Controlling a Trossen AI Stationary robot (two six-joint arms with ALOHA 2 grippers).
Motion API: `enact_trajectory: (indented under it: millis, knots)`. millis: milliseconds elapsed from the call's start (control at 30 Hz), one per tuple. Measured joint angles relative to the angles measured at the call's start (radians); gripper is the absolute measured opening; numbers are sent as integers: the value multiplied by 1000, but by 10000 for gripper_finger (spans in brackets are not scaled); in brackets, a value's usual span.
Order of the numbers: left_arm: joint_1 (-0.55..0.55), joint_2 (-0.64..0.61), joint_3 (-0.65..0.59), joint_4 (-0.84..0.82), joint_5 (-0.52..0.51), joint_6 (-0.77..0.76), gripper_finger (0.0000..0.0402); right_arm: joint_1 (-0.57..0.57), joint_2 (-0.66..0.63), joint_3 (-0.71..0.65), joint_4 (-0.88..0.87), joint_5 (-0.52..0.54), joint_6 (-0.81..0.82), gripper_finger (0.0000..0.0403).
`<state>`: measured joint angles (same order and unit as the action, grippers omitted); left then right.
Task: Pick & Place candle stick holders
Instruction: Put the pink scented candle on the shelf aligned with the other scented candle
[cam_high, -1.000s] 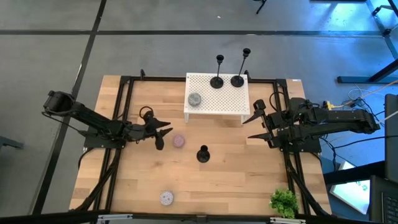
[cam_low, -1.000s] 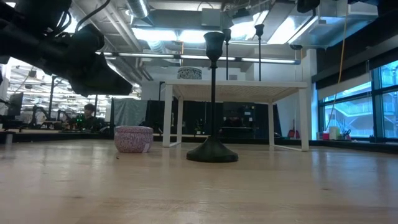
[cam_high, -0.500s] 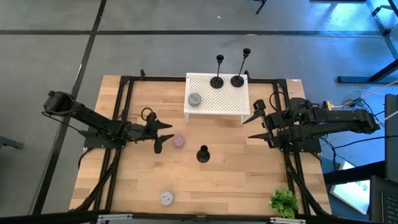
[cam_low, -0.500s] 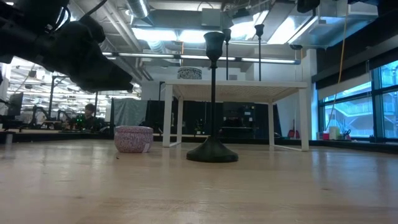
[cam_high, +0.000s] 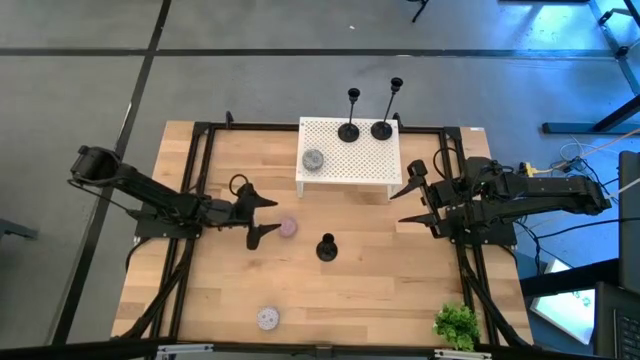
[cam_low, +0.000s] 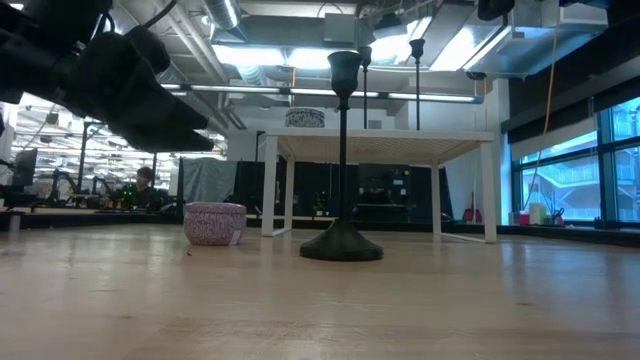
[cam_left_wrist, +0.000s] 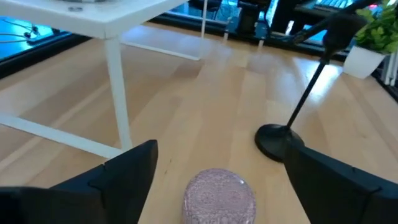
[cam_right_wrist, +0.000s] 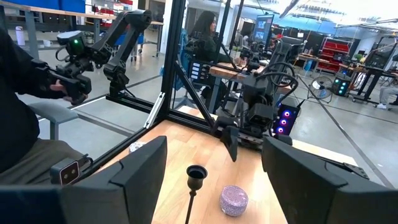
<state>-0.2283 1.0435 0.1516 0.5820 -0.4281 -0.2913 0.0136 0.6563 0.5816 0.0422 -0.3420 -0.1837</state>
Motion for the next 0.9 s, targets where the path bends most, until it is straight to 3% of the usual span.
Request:
enact_trajectory:
  millis: [300,600,900]
  knots:
    - [21,149,0,8,-42,-59,360,0,0,0,0,0,0,268]
    - [21,394,1,282,14,-55,375,0,0,0,2,0,0,268]
    - [21,598,90,336,57,-52,378,0,0,0,1,0,0,268]
